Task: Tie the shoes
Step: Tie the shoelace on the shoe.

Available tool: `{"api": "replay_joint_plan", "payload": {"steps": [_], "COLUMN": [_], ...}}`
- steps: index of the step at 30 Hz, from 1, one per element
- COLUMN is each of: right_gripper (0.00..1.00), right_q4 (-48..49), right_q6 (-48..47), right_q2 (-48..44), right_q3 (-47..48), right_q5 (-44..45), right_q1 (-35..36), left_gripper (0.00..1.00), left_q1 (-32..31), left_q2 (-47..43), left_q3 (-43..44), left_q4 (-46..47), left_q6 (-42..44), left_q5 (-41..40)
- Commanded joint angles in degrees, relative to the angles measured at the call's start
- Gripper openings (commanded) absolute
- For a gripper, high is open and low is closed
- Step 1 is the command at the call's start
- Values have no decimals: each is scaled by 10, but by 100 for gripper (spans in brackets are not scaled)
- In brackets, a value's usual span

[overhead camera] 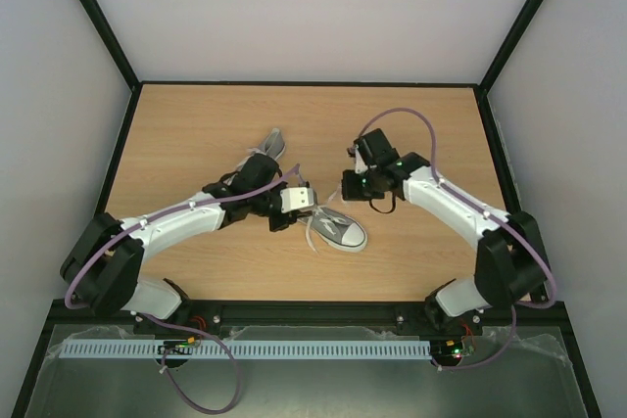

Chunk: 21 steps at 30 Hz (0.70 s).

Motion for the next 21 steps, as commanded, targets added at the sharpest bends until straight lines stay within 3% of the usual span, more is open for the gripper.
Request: {"api": "replay_joint_plan", "payload": {"steps": [1, 4, 10, 16, 21], "right_gripper": [1, 1, 1, 1, 1], "right_q4": [94, 165, 327, 379, 337], "right_q6": [37, 98, 267, 313, 297], "right_q2": [-21, -2, 23, 61, 84], "right_q3": [-14, -21, -37, -33, -29], "right_q5": [-327, -358, -306, -242, -234], "right_q1": [5, 12, 20, 60, 86], "left_gripper": [3, 3, 3, 2, 2], "left_q1": [-4, -4, -4, -4, -4], "left_q2": [-18, -22, -22, -21, -22], "left_q3": [-19, -23, -24, -20, -18], "left_q4": [18, 19, 20, 23, 24], "left_q6": [0, 0, 3, 3, 3], "left_q5": [5, 2, 3, 4, 2]}}
